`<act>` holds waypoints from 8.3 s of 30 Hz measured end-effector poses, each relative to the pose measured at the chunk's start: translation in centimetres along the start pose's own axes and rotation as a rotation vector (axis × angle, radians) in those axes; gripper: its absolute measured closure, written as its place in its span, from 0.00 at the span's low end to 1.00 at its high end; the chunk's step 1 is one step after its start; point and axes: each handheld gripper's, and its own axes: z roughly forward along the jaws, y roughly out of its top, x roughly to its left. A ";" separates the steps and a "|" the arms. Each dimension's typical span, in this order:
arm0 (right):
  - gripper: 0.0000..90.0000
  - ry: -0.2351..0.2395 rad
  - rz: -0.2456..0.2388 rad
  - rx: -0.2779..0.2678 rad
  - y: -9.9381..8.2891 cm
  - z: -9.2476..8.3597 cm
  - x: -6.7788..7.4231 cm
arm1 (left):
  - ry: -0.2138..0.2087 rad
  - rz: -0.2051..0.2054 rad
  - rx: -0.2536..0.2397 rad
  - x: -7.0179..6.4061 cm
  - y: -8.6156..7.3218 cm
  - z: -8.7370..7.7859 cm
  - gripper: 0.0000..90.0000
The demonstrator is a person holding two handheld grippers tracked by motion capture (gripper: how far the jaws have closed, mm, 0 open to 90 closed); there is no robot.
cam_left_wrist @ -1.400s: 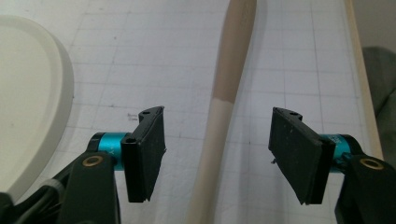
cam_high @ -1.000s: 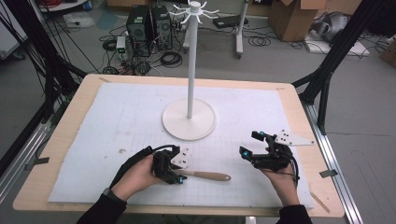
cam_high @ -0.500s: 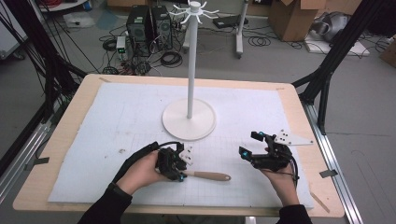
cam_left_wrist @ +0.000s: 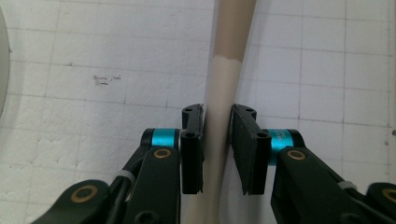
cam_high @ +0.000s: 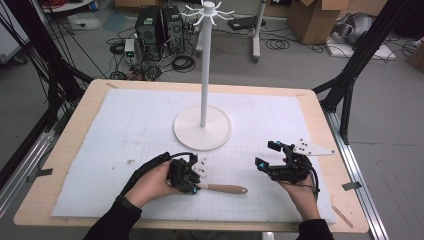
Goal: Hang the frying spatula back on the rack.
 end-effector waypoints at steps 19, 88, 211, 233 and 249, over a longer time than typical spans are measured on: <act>0.16 -0.031 0.000 -0.054 0.4 -0.8 -0.1 | 0.104 -0.074 -0.244 -0.5 -1.4 -2.9 0.86; 0.74 0.112 0.084 -0.143 7.7 8.5 10.6 | 0.466 -0.262 -0.820 -3.1 -0.7 -8.6 0.86; 0.85 0.129 -0.138 0.006 24.7 18.0 4.2 | -0.002 -0.113 -1.025 -4.2 -13.1 -13.5 0.24; 0.61 0.099 -0.162 -0.001 24.2 16.8 3.8 | -0.010 -0.109 -1.015 -4.2 -12.9 -13.3 0.25; 0.29 0.102 -0.188 -0.005 19.3 9.8 2.3 | 0.015 -0.133 -1.011 -3.8 -13.3 -13.2 0.24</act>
